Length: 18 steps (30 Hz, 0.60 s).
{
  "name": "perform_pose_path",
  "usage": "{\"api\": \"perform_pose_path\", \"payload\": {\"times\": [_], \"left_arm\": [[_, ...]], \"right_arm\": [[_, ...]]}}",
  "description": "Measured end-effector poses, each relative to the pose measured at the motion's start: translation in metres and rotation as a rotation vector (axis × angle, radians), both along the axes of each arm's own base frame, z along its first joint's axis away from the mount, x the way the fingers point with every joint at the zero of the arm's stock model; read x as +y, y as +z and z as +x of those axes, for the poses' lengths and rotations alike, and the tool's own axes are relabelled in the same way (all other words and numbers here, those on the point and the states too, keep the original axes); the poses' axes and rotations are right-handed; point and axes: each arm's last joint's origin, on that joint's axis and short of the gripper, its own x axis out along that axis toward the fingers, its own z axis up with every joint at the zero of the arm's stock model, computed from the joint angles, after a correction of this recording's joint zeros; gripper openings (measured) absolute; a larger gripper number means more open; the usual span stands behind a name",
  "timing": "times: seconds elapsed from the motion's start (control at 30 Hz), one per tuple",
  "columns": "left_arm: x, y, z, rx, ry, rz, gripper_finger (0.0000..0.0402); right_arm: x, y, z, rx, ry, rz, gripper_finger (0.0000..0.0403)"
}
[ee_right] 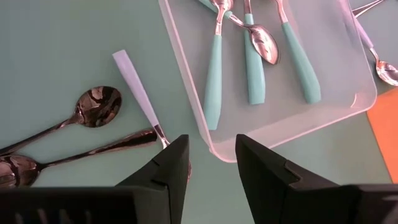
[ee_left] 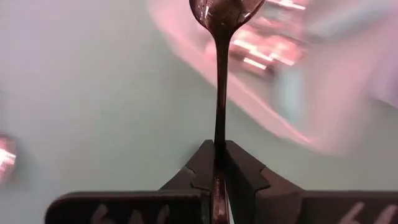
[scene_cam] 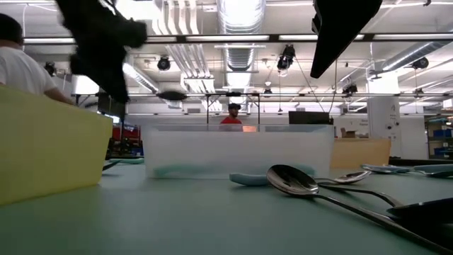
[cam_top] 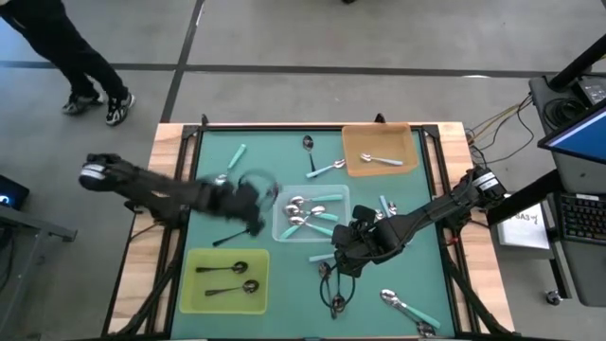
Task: Sort silverware by color (type)
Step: Put the black spoon into the yellow bin
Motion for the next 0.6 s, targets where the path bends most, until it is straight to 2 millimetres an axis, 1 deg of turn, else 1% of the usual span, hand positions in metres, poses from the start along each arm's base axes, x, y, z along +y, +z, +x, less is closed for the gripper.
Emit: {"api": "perform_pose_path", "payload": {"times": [0.07, 0.13, 0.2, 0.3, 0.37, 0.43, 0.5, 0.6], "left_arm": [[-0.036, 0.004, -0.013, -0.058, -0.046, -0.018, 0.0004], [-0.068, 0.006, -0.028, -0.103, -0.079, -0.064, 0.0005], [-0.094, 0.006, -0.045, -0.128, -0.082, -0.132, 0.0005], [-0.123, 0.003, -0.068, -0.130, -0.065, -0.227, 0.0005], [-0.136, -0.001, -0.080, -0.095, -0.051, -0.285, 0.0005], [-0.144, -0.006, -0.088, -0.031, -0.038, -0.324, 0.0006], [-0.146, -0.012, -0.091, 0.022, -0.026, -0.316, 0.0008], [-0.143, -0.017, -0.092, 0.078, -0.014, -0.272, 0.0024]], "right_arm": [[0.000, 0.000, 0.000, 0.000, 0.000, 0.000, 0.0123], [0.000, 0.000, 0.000, 0.000, 0.000, 0.000, 0.0123], [0.000, 0.000, 0.000, -0.001, 0.000, 0.000, 0.0123], [0.000, 0.000, 0.001, -0.008, -0.003, 0.004, 0.0123], [0.000, 0.000, 0.001, -0.014, -0.003, 0.006, 0.0123], [0.000, 0.000, 0.001, -0.016, -0.003, 0.007, 0.0123], [0.000, 0.000, 0.001, -0.016, -0.004, 0.007, 0.0123], [0.000, 0.000, 0.002, -0.021, -0.021, 0.015, 0.0123]]}}
